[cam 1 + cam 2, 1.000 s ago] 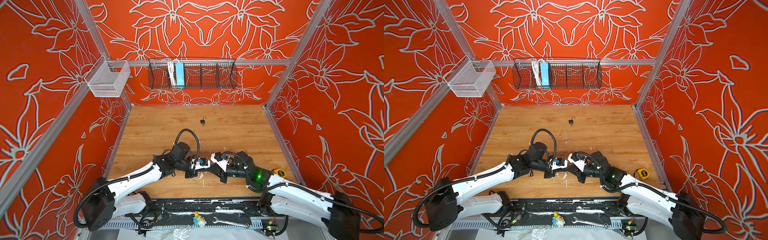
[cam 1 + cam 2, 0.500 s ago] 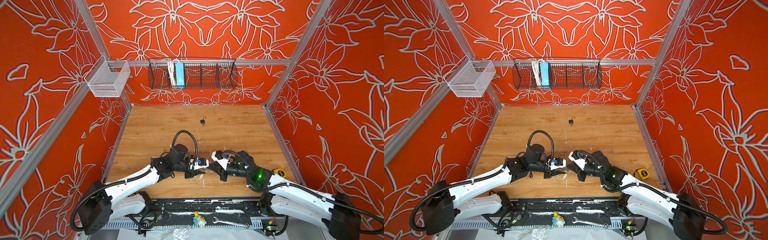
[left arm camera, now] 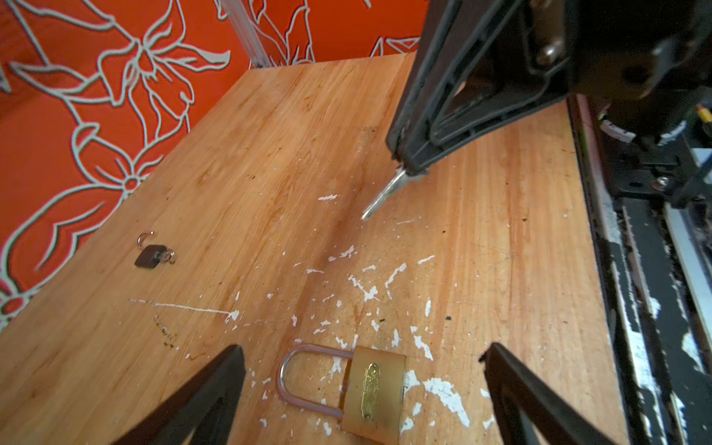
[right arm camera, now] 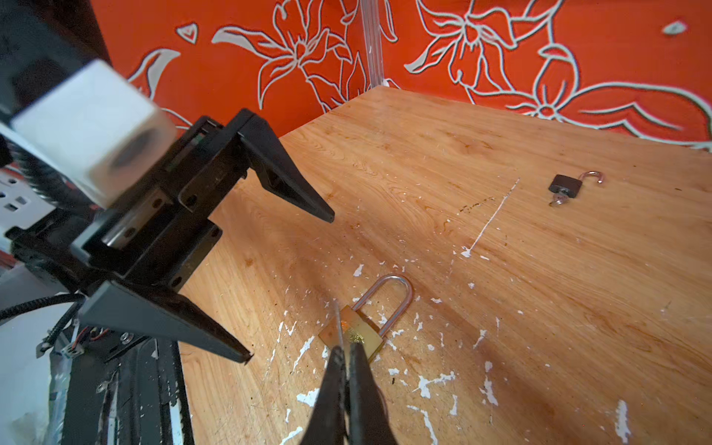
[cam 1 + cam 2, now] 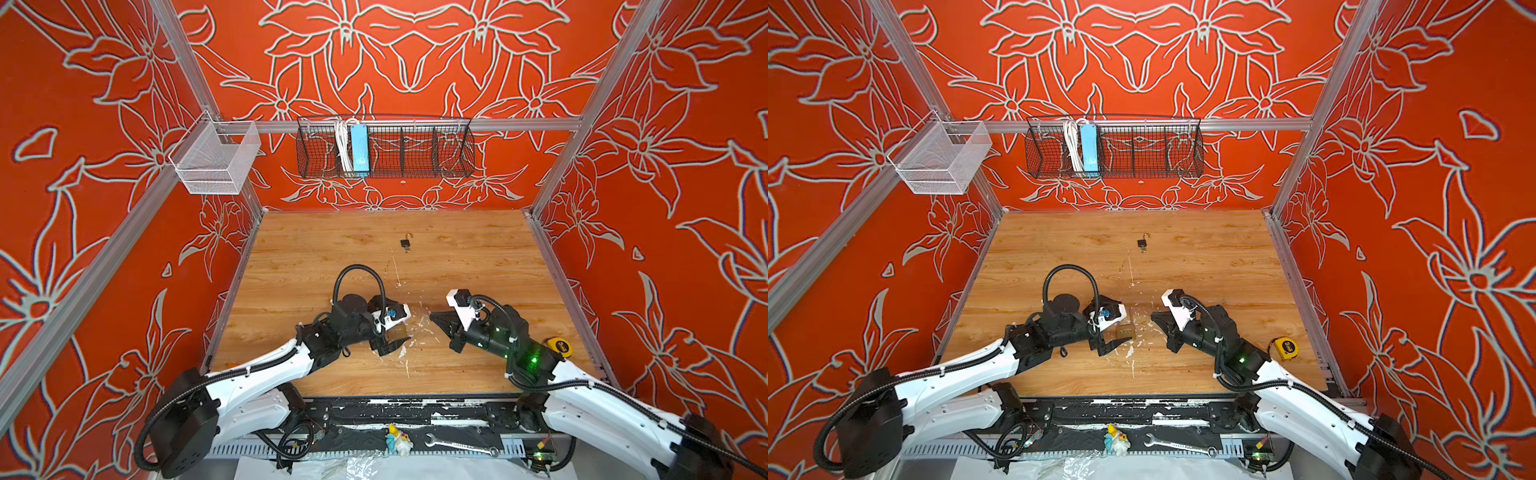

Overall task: Unlock with the key
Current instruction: 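Lower the open left gripper over the brass padlock body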

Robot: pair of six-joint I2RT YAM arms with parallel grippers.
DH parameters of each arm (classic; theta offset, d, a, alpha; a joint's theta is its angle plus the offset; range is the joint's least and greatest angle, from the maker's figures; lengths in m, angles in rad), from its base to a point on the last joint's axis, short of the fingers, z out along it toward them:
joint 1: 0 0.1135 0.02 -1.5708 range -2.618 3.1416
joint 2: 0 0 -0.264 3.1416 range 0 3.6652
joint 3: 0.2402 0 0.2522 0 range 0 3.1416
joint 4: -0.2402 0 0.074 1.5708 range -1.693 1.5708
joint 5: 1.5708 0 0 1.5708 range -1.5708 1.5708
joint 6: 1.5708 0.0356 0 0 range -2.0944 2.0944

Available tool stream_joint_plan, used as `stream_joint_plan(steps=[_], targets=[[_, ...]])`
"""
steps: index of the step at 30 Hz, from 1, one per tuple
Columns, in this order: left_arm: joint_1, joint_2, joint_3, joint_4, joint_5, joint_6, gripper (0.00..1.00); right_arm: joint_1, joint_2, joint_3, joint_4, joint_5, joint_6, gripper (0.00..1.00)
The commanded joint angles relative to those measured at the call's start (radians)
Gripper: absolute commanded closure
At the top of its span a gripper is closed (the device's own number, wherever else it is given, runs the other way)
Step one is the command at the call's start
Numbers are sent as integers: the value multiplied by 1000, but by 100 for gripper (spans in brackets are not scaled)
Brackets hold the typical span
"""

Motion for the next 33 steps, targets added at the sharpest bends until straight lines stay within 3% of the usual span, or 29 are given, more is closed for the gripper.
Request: stream_joint_plan(steps=[1, 4, 10, 14, 18, 21, 23, 29, 33], targets=[[13, 29, 19, 91, -141, -168, 3, -43, 13, -23, 78, -47, 88, 100], [41, 57, 71, 31, -252, -329, 3, -94, 49, -34, 121, -60, 145, 100], [42, 103, 116, -8, -154, -394, 3, -252, 173, -61, 217, -122, 302, 100], [43, 121, 119, -4, -237, -534, 3, -315, 212, -87, 287, -142, 352, 100], [53, 232, 282, -273, -243, -737, 3, -333, 166, -105, 288, -132, 359, 100], [50, 322, 337, -367, -213, -893, 3, -336, 110, -116, 262, -106, 363, 100], [47, 352, 361, -422, -249, -977, 3, -335, 82, -117, 247, -101, 365, 100], [-27, 406, 537, -724, -588, -1057, 3, -336, 55, -117, 227, -101, 370, 100], [-27, 404, 543, -715, -523, -1103, 3, -335, 50, -113, 208, -93, 364, 100]])
